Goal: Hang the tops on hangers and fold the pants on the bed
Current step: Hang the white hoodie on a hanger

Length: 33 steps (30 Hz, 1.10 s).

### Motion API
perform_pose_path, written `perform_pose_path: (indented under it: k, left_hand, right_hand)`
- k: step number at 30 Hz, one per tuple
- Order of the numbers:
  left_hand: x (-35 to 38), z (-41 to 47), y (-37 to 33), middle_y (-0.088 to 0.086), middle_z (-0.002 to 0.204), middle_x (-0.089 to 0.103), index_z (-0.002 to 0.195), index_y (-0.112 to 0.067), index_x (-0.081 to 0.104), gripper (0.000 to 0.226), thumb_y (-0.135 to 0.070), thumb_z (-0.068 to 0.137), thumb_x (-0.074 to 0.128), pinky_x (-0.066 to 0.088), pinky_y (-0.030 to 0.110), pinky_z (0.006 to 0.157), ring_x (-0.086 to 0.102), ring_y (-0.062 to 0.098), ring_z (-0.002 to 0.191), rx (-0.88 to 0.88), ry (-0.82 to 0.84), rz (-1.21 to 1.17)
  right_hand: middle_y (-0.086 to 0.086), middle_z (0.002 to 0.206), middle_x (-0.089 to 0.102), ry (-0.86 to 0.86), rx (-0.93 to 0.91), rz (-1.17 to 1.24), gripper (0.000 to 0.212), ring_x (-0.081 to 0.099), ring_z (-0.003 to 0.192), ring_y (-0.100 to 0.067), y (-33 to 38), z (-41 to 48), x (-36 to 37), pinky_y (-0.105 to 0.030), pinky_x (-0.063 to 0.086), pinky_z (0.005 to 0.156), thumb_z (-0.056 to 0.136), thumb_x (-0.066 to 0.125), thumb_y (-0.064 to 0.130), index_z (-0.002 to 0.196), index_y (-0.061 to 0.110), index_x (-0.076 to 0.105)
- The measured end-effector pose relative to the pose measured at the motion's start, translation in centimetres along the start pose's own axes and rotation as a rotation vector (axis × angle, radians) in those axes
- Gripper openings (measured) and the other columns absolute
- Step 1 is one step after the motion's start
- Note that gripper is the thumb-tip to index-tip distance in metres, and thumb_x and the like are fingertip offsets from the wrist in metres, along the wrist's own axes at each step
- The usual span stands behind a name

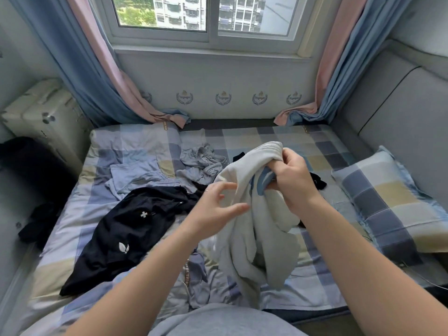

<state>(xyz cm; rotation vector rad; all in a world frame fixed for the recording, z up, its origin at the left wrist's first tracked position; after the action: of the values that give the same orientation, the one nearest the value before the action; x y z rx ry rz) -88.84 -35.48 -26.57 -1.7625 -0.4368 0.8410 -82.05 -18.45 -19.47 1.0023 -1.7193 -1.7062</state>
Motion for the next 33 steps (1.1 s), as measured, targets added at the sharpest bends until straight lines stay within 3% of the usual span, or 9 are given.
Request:
perform_pose_path:
  k: [4, 10, 15, 17, 20, 24, 26, 29, 33]
  left_hand:
    - [2.1, -0.3, -0.1, -0.007, 0.116, 0.057, 0.116, -0.025, 0.053, 0.061, -0.054, 0.071, 0.083, 0.054, 0.033, 0.086, 0.064, 0.010, 0.096, -0.019, 0.027, 0.116]
    - [3.3, 0.6, 1.8, -0.006, 0.114, 0.050, 0.118, -0.025, 0.042, 0.068, -0.044, 0.069, 0.086, 0.047, 0.038, 0.094, 0.047, 0.015, 0.113, -0.105, -0.110, 0.110]
    - [2.0, 1.1, 5.4, -0.002, 0.101, 0.064, 0.112, -0.027, 0.053, 0.032, -0.039, 0.088, 0.070, 0.043, 0.034, 0.071, 0.061, 0.028, 0.099, -0.235, -0.248, 0.184]
    - [0.7, 1.3, 6.5, 0.003, 0.094, 0.068, 0.101, -0.021, 0.060, 0.015, -0.035, 0.095, 0.062, 0.043, 0.036, 0.070, 0.063, 0.032, 0.096, -0.215, -0.330, 0.196]
    - [-1.1, 1.8, 7.5, 0.000, 0.076, 0.064, 0.083, -0.017, 0.056, 0.015, -0.021, 0.097, 0.057, 0.042, 0.039, 0.067, 0.062, 0.035, 0.085, -0.142, -0.445, 0.099]
    - [-3.3, 1.6, 5.7, -0.002, 0.081, 0.067, 0.090, -0.020, 0.065, 0.020, -0.018, 0.081, 0.048, 0.047, 0.037, 0.072, 0.063, 0.024, 0.083, 0.013, -0.526, -0.113]
    - [-4.3, 1.3, 3.7, -0.004, 0.084, 0.069, 0.094, -0.019, 0.067, 0.027, -0.014, 0.077, 0.046, 0.048, 0.031, 0.073, 0.063, 0.014, 0.082, 0.132, -0.530, -0.164]
    - [-5.2, 1.1, 0.7, -0.005, 0.085, 0.069, 0.095, -0.015, 0.067, 0.030, -0.005, 0.077, 0.046, 0.048, 0.024, 0.071, 0.062, 0.010, 0.080, 0.290, -0.449, -0.131]
    - [-4.8, 0.8, -0.8, 0.001, 0.083, 0.068, 0.092, -0.013, 0.068, 0.027, -0.003, 0.075, 0.049, 0.048, 0.034, 0.071, 0.063, 0.022, 0.081, 0.384, -0.229, 0.037]
  right_hand:
    - [-0.020, 0.091, 0.067, -0.029, 0.009, 0.162, 0.018, 0.071, 0.074, -0.029, 1.8, -0.5, 0.4, -0.039, 0.058, 0.060, 0.100, 0.052, 0.006, 0.115, -0.004, 0.056]
    - [-0.017, 0.094, 0.066, -0.057, -0.035, 0.340, 0.018, 0.071, 0.079, -0.026, 3.4, -1.3, 0.9, -0.035, 0.059, 0.062, 0.097, 0.051, -0.002, 0.114, -0.004, 0.056]
    - [-0.015, 0.096, 0.067, -0.080, -0.047, 0.432, 0.015, 0.072, 0.083, -0.026, 3.2, -1.6, 0.2, -0.037, 0.060, 0.066, 0.096, 0.052, -0.004, 0.109, 0.003, 0.058]
    - [-0.014, 0.094, 0.066, -0.121, -0.018, 0.461, 0.012, 0.072, 0.082, -0.025, 2.5, -1.5, -0.3, -0.037, 0.060, 0.066, 0.096, 0.054, -0.003, 0.106, 0.004, 0.057]
    - [-0.015, 0.092, 0.067, -0.211, 0.056, 0.522, 0.007, 0.072, 0.081, -0.026, 0.9, -0.9, -1.4, -0.037, 0.061, 0.067, 0.096, 0.058, 0.000, 0.102, 0.003, 0.057]
    - [-0.017, 0.092, 0.067, -0.325, 0.219, 0.602, 0.007, 0.071, 0.076, -0.024, -3.2, 0.3, -3.1, -0.036, 0.062, 0.067, 0.098, 0.058, 0.004, 0.104, 0.002, 0.057]
    - [-0.019, 0.101, 0.066, -0.352, 0.334, 0.548, 0.017, 0.069, 0.075, -0.020, -6.2, 0.7, -3.9, -0.034, 0.060, 0.066, 0.098, 0.057, 0.005, 0.115, 0.002, 0.054]
    - [-0.013, 0.123, 0.056, -0.331, 0.425, 0.257, 0.046, 0.060, 0.096, -0.018, -9.3, 0.1, -4.0, -0.043, 0.053, 0.093, 0.096, 0.063, 0.011, 0.136, 0.011, 0.040]
    - [0.006, 0.146, 0.042, 0.083, 0.153, -0.117, 0.067, 0.042, 0.131, -0.011, -8.7, -2.0, -0.5, -0.034, 0.038, 0.108, 0.088, 0.076, 0.026, 0.144, 0.030, 0.038]
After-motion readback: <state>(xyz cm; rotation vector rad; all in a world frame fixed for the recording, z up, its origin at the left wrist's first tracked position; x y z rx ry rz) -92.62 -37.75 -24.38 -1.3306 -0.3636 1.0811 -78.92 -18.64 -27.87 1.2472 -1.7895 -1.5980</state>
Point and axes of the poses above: each hand's wrist, its own z-axis towards the middle knuckle, its own x-axis out of the palm, y = z × x, the point moved 2 cm from there along z, towards the middle knuckle
